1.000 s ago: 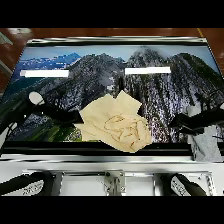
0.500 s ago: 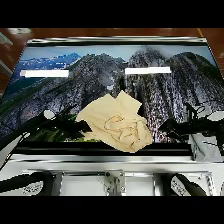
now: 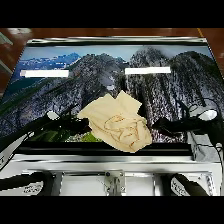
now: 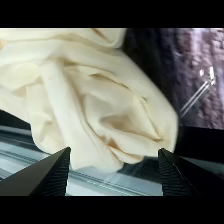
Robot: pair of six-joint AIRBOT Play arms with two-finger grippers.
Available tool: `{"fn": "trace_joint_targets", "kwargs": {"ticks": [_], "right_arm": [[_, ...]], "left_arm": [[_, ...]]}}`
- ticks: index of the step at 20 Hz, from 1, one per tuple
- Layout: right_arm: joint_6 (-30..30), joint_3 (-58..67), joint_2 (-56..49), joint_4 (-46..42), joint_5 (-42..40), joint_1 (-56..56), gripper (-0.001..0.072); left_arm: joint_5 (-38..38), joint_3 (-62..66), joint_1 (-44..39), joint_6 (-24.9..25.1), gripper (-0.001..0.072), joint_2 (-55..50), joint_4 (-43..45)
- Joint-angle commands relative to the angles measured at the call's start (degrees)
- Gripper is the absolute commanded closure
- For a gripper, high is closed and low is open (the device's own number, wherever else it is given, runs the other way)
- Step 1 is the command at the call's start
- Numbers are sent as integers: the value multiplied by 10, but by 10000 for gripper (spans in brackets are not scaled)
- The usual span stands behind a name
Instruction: Fold the shirts.
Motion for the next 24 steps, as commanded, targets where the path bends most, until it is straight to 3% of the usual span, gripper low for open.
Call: {"fn": "trace_joint_targets", "kwargs": {"ticks": [1, 6, 7, 8, 9, 12, 15, 20, 24], "right_arm": [[0, -11, -20, 7, -65, 95, 37], [18, -11, -95, 8, -104, 209, 44], [25, -10, -102, 8, -117, 221, 222], [25, -8, -101, 7, -118, 227, 578], [28, 0, -94, 6, -113, 227, 646], [19, 66, -29, -29, -77, 226, 650], [26, 196, 90, -102, -80, 226, 650], [118, 399, 253, -145, -203, 226, 650], [192, 464, 292, -143, -179, 226, 650]], "left_arm": [[-12, 1, -1, 26, 667, 16, -8], [-20, 1, -1, 52, 667, 48, -9], [-25, 1, -1, 55, 667, 56, -8], [-29, 3, 0, 67, 667, 65, -8], [-34, 8, 5, 86, 668, 81, -8], [-35, 49, 38, 101, 670, 168, -7], [-54, 166, 87, 150, 669, 300, -8], [-66, 438, 198, 164, 669, 428, -1], [-72, 560, 228, 162, 668, 433, -2]]}}
